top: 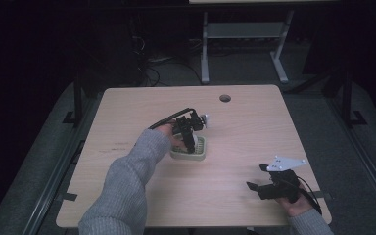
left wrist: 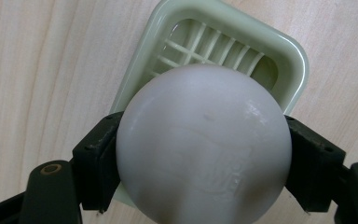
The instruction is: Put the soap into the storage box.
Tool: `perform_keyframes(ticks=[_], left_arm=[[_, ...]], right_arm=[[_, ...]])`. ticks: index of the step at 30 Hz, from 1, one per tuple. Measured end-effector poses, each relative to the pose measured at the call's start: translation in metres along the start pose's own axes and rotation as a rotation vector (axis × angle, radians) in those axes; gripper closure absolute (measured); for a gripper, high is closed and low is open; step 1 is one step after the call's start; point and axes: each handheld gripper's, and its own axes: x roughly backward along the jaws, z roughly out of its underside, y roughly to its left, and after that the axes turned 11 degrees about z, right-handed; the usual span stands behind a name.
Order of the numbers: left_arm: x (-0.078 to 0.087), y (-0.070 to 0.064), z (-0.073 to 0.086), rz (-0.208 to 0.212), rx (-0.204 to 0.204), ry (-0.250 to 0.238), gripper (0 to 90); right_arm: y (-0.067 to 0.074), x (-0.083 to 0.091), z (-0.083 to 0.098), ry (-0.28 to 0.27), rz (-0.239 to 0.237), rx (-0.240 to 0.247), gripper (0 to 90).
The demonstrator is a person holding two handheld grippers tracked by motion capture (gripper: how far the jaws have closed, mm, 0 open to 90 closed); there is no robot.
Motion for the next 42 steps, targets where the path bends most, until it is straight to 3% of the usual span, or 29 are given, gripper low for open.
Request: perform_keyframes(ticks=[21, 30, 42], left_arm=[[-0.0030, 0.0022, -0.0020, 0.017, 0.022, 0.010, 22.9], [-0.0058, 0.0024, -0.0018, 0.004, 0.008, 0.036, 22.7], [0.0034, -0.0005, 0.0004, -0.005, 0.002, 0.002, 20.3]], right_arm=[[0.0005, -0.0003, -0.0001, 0.004, -0.005, 0.004, 18.7], [0.0009, -0.0007, 0.0000, 0.006, -0.006, 0.006, 18.7], [0.0022, -0.0014, -0.0001, 0.009, -0.010, 0.013, 18.7]])
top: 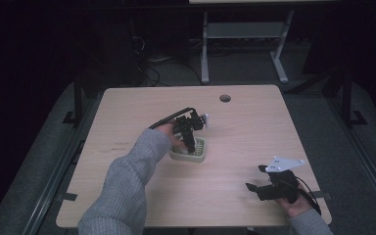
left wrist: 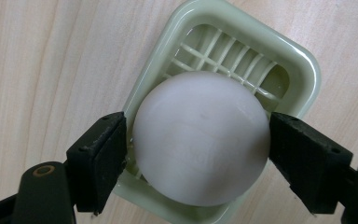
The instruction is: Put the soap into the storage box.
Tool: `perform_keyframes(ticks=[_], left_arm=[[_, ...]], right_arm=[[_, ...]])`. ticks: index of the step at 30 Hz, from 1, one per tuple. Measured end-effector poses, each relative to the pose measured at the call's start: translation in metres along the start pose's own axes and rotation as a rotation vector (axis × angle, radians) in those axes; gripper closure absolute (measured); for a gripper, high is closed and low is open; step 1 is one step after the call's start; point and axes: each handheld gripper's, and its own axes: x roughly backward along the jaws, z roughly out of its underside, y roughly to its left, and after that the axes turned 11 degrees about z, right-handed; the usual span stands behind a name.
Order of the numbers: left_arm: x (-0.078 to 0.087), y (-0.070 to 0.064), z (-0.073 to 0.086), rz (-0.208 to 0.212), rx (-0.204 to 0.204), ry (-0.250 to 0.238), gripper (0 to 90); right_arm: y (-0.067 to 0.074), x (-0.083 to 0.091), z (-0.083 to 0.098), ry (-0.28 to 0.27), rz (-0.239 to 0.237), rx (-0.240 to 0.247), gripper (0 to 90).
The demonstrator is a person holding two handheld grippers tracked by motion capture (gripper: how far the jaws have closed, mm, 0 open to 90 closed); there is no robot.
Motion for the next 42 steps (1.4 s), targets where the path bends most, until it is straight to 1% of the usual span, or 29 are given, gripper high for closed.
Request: perform_keyframes(ticks=[5, 8, 12, 14, 16, 19, 25, 27, 29, 35, 37, 38, 42], left_arm=[[0.005, -0.001, 0.002, -0.003, 0.000, -0.018, 20.7], [0.008, -0.003, 0.003, -0.006, -0.008, -0.022, 20.7], [0.012, -0.006, 0.005, -0.009, -0.006, -0.030, 20.7], [0.014, -0.008, 0.006, -0.011, -0.008, -0.043, 20.7], [0.017, -0.010, 0.006, -0.018, -0.015, -0.051, 20.8], [0.021, -0.014, 0.007, -0.024, -0.026, -0.062, 20.8], [0.023, -0.017, 0.010, -0.021, -0.026, -0.067, 21.0], [0.023, -0.017, 0.013, -0.019, -0.028, -0.072, 21.1], [0.023, -0.018, 0.016, -0.030, -0.026, -0.078, 21.5], [0.026, -0.018, 0.023, -0.015, -0.015, -0.089, 21.5], [0.026, -0.020, 0.024, -0.022, -0.025, -0.078, 21.5], [0.026, -0.021, 0.024, -0.021, -0.022, -0.081, 21.5], [0.026, -0.023, 0.025, -0.022, -0.031, -0.080, 21.5]], right_arm=[[0.000, 0.000, 0.000, -0.004, 0.000, -0.008, 18.7], [-0.001, 0.000, 0.001, -0.002, 0.003, 0.000, 18.7], [-0.001, 0.000, 0.000, -0.004, 0.002, -0.003, 18.7], [-0.001, 0.001, 0.000, -0.003, 0.004, -0.004, 18.7], [-0.001, 0.001, 0.000, -0.004, 0.005, -0.010, 18.7], [-0.001, 0.001, 0.000, -0.002, 0.005, -0.004, 18.7], [-0.001, 0.001, 0.000, -0.003, 0.010, -0.001, 18.7], [-0.002, 0.001, 0.000, -0.003, 0.011, -0.011, 18.6], [-0.002, 0.001, 0.000, -0.002, 0.014, -0.010, 18.6], [-0.002, 0.001, 0.000, -0.002, 0.016, -0.011, 18.6], [-0.002, 0.001, 0.000, -0.003, 0.013, -0.014, 18.6], [-0.002, 0.001, 0.000, -0.003, 0.014, -0.011, 18.6], [-0.002, 0.001, 0.000, -0.002, 0.015, -0.012, 18.6]])
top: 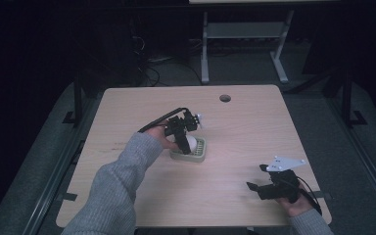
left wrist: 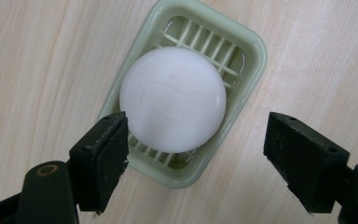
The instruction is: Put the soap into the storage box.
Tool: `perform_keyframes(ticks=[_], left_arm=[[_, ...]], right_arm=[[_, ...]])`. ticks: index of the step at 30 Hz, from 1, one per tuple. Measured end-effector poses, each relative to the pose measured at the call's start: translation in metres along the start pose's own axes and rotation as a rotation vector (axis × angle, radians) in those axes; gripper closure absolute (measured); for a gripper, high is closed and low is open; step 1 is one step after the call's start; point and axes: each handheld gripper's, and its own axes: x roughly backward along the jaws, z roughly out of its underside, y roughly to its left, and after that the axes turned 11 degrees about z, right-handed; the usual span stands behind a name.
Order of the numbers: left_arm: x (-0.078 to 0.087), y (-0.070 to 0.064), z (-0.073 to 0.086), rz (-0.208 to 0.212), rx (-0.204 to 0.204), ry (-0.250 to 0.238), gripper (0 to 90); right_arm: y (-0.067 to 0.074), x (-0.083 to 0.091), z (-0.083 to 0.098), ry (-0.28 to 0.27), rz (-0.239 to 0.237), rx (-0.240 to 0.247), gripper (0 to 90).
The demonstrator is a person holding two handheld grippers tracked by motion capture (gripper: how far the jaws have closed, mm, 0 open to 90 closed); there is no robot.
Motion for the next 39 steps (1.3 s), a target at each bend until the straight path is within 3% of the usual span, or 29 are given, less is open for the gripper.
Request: perform_keyframes(ticks=[9, 23, 39], left_arm=[[0.000, -0.006, 0.009, 0.017, 0.015, -0.014, 20.5], [0.004, -0.023, 0.025, 0.010, 0.000, -0.039, 20.6], [-0.008, -0.037, 0.053, 0.008, 0.009, -0.064, 21.1]], right_arm=[[0.000, 0.000, 0.000, 0.003, 0.002, 0.001, 18.6], [0.000, 0.000, 0.000, 0.001, 0.003, -0.001, 18.5], [0.001, -0.001, 0.000, 0.004, 0.003, 0.006, 18.5]])
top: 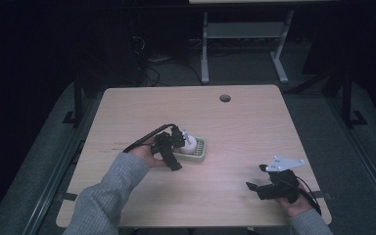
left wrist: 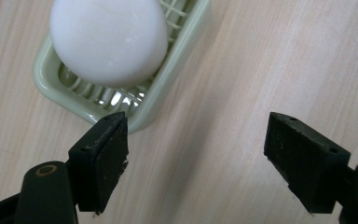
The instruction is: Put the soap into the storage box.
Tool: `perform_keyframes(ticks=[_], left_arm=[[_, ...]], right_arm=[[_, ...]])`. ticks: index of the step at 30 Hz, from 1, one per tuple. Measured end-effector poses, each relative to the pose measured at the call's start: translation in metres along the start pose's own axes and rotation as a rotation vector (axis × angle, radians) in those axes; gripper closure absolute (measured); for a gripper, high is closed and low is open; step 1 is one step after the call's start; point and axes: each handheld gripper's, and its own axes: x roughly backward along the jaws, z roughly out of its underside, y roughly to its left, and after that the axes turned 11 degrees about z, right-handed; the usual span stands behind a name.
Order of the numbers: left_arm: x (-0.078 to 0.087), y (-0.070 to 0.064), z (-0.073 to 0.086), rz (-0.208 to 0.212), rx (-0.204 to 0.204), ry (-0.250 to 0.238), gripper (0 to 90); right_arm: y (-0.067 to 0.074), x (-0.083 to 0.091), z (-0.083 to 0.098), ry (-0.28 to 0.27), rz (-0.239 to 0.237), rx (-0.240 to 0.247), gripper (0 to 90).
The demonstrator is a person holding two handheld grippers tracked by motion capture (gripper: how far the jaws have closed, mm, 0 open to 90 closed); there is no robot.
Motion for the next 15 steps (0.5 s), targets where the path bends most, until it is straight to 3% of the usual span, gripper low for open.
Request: perform_keyframes(ticks=[7, 15], left_arm=[[-0.004, -0.007, 0.011, -0.008, 0.002, -0.020, 21.3], [-0.004, -0.021, 0.018, -0.020, -0.027, -0.038, 21.6]], right_arm=[[0.000, 0.000, 0.000, 0.006, -0.002, -0.002, 18.4], [0.001, -0.001, 0.000, 0.007, -0.001, -0.002, 18.4]])
